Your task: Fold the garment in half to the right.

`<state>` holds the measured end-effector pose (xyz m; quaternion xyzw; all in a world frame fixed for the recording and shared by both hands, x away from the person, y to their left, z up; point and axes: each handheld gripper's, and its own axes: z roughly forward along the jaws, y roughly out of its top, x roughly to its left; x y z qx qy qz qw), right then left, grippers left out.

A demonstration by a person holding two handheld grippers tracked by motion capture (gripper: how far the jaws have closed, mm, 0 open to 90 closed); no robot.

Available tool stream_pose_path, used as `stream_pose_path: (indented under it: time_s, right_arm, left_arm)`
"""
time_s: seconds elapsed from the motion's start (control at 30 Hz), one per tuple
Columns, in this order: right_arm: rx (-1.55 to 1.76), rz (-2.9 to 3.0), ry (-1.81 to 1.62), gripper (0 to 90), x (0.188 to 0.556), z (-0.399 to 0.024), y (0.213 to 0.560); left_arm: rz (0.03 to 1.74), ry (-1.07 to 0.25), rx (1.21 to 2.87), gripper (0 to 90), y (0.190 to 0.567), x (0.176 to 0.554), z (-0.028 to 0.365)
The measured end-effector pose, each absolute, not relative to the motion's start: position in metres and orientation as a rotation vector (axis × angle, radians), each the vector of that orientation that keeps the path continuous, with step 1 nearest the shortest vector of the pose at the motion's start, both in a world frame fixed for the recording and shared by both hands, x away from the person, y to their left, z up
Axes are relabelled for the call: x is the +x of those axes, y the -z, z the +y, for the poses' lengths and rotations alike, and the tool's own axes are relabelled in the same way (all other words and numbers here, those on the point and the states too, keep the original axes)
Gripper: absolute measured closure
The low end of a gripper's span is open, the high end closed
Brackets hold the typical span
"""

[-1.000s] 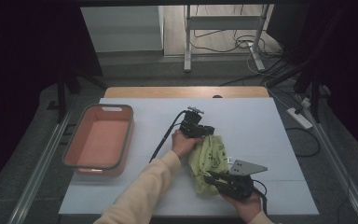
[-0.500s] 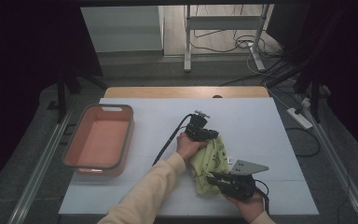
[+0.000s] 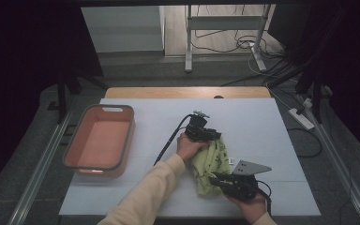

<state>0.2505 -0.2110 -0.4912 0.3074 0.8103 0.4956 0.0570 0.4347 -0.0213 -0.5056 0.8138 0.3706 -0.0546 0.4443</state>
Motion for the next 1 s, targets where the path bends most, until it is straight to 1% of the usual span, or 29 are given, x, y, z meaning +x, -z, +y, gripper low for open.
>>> stream_pose_path:
  time_s: [0.1,0.17,0.2,0.37,0.53,0.6,0.7,0.77,0.83,0.9,1.0]
  right_arm:
    - [0.959,2.449,-1.496,71.0,0.250,-0.214,0.491]
    - [0.981,2.436,-1.498,63.6,0.249,-0.217,0.490]
    - [0.998,2.430,-1.498,58.7,0.249,-0.219,0.489]
    - [1.072,2.370,-1.457,39.9,0.247,-0.229,0.487]
    - [1.118,2.273,-1.430,32.6,0.246,-0.237,0.482]
    - [1.112,2.258,-1.440,32.7,0.246,-0.237,0.480]
    - [1.078,2.255,-1.443,33.9,0.247,-0.236,0.477]
    - [1.064,2.249,-1.461,36.5,0.249,-0.235,0.474]
    - [1.049,2.249,-1.479,41.8,0.252,-0.235,0.472]
    - [1.032,2.260,-1.488,47.7,0.256,-0.234,0.469]
    - [1.000,2.292,-1.484,62.1,0.262,-0.232,0.465]
  left_arm:
    - [0.918,0.107,2.014,49.6,0.500,0.433,-0.015]
    - [0.920,0.091,1.999,46.6,0.497,0.431,-0.010]
    - [0.922,0.087,1.989,46.0,0.495,0.431,-0.007]
    - [0.926,0.073,1.964,45.0,0.489,0.426,0.010]
    - [0.932,0.047,1.953,45.6,0.487,0.420,0.025]
    - [0.929,0.038,1.958,45.8,0.488,0.418,0.029]
    - [0.917,0.030,1.964,48.8,0.487,0.415,0.033]
    - [0.899,0.033,1.960,53.1,0.487,0.412,0.036]
    - [0.883,0.032,1.962,58.1,0.485,0.410,0.038]
    - [0.859,0.028,1.975,66.1,0.484,0.408,0.039]
    - [0.820,0.020,2.010,83.2,0.482,0.405,0.039]
